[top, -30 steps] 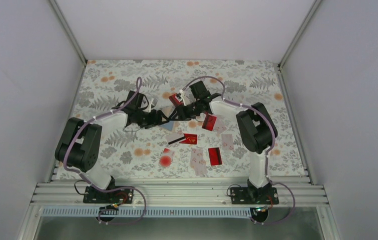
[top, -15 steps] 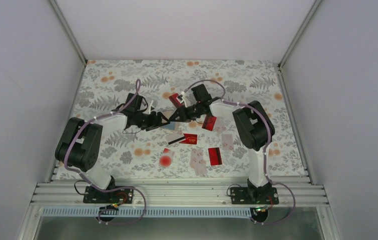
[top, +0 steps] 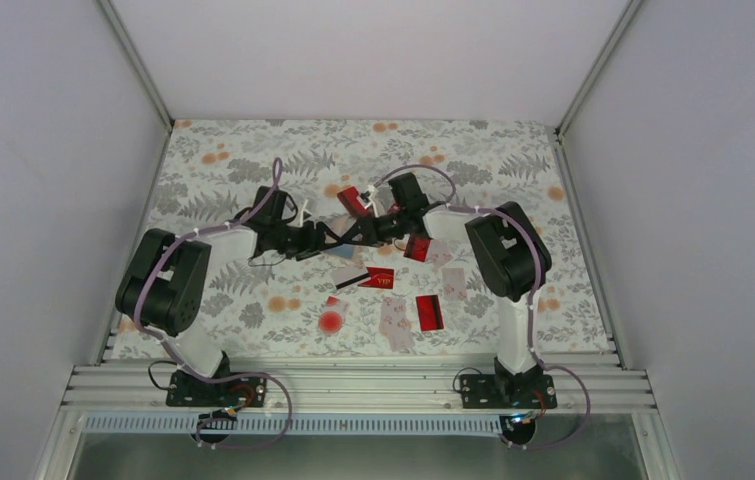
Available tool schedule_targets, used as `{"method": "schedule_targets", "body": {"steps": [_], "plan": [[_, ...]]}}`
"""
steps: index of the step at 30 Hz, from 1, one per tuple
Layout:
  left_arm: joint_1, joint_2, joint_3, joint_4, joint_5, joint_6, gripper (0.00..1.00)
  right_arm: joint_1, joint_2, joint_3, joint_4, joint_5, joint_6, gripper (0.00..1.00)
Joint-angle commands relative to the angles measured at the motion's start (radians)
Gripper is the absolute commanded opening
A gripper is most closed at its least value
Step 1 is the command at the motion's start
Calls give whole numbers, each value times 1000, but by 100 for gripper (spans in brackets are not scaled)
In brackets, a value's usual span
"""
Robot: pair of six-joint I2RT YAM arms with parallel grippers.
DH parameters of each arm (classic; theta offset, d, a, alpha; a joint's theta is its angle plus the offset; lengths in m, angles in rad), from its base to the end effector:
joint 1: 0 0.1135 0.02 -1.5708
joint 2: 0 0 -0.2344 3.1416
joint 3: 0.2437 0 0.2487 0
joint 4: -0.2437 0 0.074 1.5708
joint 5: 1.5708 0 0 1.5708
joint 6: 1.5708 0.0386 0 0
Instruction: Put the credit cards into the card holder
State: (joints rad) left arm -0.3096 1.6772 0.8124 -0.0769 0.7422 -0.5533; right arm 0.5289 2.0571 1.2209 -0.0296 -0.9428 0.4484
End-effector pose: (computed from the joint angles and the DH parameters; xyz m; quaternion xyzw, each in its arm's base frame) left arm 0.2849 -0.1185 0.1190 0.0037 0.8933 -0.4338 0.1177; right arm 0.3283 0.2280 0.1082 -0.1903 0.8292 0.5207 0.0715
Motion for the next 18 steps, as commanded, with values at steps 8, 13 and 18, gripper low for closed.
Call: {"method": "schedule_targets", "body": {"steps": [8,13,18], "plan": [[15,44,-29,151,71,-104,64,4,-46,-99,67,-5,-61,25],[15,47,-33,151,78,-102,64,4,-13,-63,29,24,-78,25],[15,49,-46,146,75,-104,66,4,56,6,-96,93,-109,24]]}}
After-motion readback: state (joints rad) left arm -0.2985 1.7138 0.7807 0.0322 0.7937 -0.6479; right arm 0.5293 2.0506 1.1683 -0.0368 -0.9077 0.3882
